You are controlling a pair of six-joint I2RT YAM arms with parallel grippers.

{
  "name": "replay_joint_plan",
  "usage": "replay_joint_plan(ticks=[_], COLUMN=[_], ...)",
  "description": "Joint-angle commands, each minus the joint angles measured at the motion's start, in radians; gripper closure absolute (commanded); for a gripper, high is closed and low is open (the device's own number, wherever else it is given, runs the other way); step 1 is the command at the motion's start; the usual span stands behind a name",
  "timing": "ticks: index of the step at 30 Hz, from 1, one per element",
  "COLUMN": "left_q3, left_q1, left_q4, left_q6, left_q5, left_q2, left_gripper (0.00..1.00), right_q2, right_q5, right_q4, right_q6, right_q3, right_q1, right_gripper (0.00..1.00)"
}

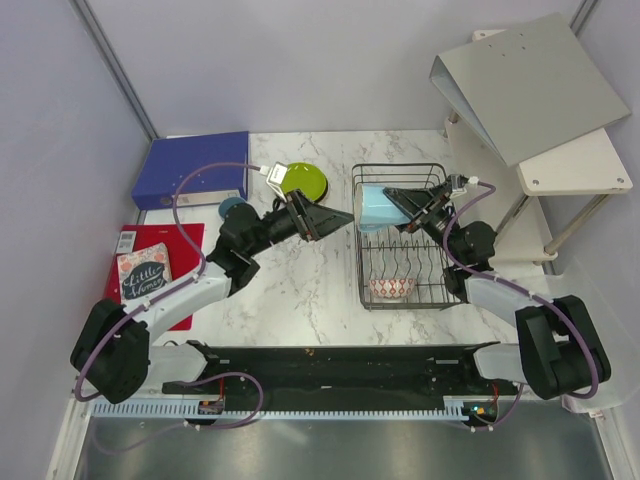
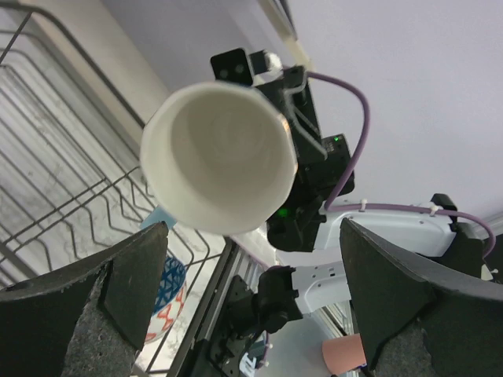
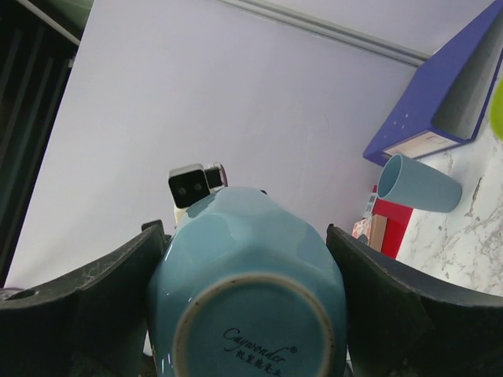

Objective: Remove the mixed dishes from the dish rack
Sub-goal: Pick up the cup from the dish rack.

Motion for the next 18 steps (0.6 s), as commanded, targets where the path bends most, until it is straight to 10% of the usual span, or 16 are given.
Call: replay_joint_plan(ticks=[1,18], left_q3=[0.097,0.146], left_q1=[0.002,-0.112], left_q4=[-0.014,-0.089], left_q6=[0.082,0.187], left_q5=[0.009,0.022], left_q2=[-0.016,0.019], left_gripper=[0.05,0.24], right_q2=[-0.062,-0.053], right_q5=[-0.04,-0.025], right_q4=[0.166,0.063], right_q6=[0.002,-0.09], right_q3=[0.019,0.034], right_q1=[0.014,0.106], right_gripper=[1.0,1.0])
